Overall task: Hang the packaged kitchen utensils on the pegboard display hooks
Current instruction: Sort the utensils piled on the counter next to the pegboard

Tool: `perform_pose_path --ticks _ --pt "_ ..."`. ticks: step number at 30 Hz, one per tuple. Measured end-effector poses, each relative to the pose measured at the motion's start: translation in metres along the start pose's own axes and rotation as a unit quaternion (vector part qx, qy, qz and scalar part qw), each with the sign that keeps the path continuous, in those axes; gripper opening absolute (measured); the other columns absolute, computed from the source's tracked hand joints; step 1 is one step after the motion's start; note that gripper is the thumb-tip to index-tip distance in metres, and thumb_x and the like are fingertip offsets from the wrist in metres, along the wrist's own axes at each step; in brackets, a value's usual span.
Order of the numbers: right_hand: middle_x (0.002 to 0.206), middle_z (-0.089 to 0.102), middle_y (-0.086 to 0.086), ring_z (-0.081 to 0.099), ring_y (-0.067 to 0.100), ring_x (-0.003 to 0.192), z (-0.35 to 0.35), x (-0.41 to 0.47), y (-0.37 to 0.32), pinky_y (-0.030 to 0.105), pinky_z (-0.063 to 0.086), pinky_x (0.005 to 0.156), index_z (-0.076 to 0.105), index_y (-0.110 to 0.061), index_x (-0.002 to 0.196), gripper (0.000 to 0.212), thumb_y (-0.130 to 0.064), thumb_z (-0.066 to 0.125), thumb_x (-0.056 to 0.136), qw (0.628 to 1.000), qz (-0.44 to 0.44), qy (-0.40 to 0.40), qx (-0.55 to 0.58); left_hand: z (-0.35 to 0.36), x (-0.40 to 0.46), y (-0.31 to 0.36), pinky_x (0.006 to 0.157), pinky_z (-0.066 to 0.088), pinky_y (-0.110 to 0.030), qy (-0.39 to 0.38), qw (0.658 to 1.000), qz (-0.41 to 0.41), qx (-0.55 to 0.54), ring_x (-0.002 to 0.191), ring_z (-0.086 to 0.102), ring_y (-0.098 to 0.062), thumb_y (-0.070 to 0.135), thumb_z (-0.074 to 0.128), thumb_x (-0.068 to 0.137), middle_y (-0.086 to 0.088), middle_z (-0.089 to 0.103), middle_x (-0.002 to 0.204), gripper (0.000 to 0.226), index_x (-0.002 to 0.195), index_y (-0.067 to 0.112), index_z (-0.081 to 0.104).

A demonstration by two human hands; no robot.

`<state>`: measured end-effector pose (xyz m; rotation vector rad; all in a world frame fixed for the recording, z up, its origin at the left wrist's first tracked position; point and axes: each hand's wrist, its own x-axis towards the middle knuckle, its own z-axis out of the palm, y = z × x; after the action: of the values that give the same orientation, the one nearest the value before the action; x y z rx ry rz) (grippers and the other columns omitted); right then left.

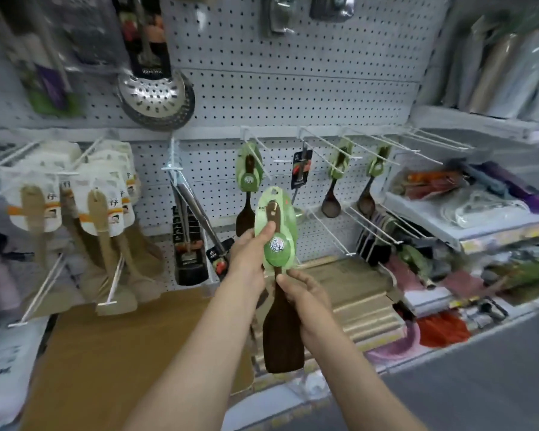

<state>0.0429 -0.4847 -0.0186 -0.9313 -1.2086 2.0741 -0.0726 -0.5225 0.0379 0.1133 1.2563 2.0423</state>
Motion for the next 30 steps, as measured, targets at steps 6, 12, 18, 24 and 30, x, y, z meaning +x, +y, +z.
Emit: perform_pose_path --ticks 6,12,18,24,30 --pt "0.075 0.073 0.006 0.067 0.015 0.067 -0.002 0.044 -0.016 0.03 0.054 0.066 0.065 -0.01 0.116 0.036 -0.007 0.08 0.084 1.0 0.0 -0.027 -0.003 0.018 0.036 0.005 0.069 0.058 -0.034 0.01 0.999 0.03 0.01 0.077 0.074 -0.021 0.018 0.075 0.089 -0.01 0.078 0.096 0.01 0.096 0.012 0.07" --pt "0.075 0.074 0.004 0.067 0.011 0.063 0.001 0.077 -0.014 0.029 0.053 0.065 0.065 -0.012 0.117 0.036 -0.01 0.081 0.084 0.999 0.014 -0.042 -0.02 0.015 0.067 0.003 0.064 0.057 -0.032 0.024 0.999 0.046 0.011 0.076 0.075 -0.02 0.018 0.073 0.091 -0.011 0.078 0.098 0.01 0.099 0.012 0.069" --pt "0.09 0.078 0.01 0.072 0.018 0.08 0.004 0.108 -0.015 0.032 0.055 0.074 0.065 -0.014 0.117 0.038 -0.011 0.082 0.083 0.998 0.023 -0.049 -0.034 0.013 0.093 0.0 0.077 0.059 -0.038 0.023 0.998 0.059 0.011 0.088 0.074 -0.022 0.02 0.071 0.093 -0.009 0.078 0.099 0.013 0.103 0.012 0.071" --pt "0.097 0.078 0.013 0.074 0.028 0.1 0.015 0.148 -0.014 0.043 0.056 0.098 0.065 -0.012 0.117 0.04 -0.012 0.084 0.082 0.998 0.019 -0.045 -0.051 0.012 0.12 0.005 0.082 0.06 -0.04 0.028 0.997 0.073 0.012 0.087 0.074 -0.023 0.019 0.072 0.092 -0.007 0.078 0.095 0.008 0.097 0.013 0.071" --pt "0.1 0.078 0.011 0.074 0.024 0.102 0.027 0.175 -0.013 0.042 0.054 0.101 0.065 -0.013 0.118 0.039 -0.014 0.083 0.083 0.997 0.008 -0.063 -0.054 0.01 0.146 0.012 0.094 0.057 -0.047 0.04 0.994 0.097 0.012 0.1 0.073 -0.03 0.02 0.076 0.088 -0.009 0.078 0.099 0.013 0.098 0.013 0.072"
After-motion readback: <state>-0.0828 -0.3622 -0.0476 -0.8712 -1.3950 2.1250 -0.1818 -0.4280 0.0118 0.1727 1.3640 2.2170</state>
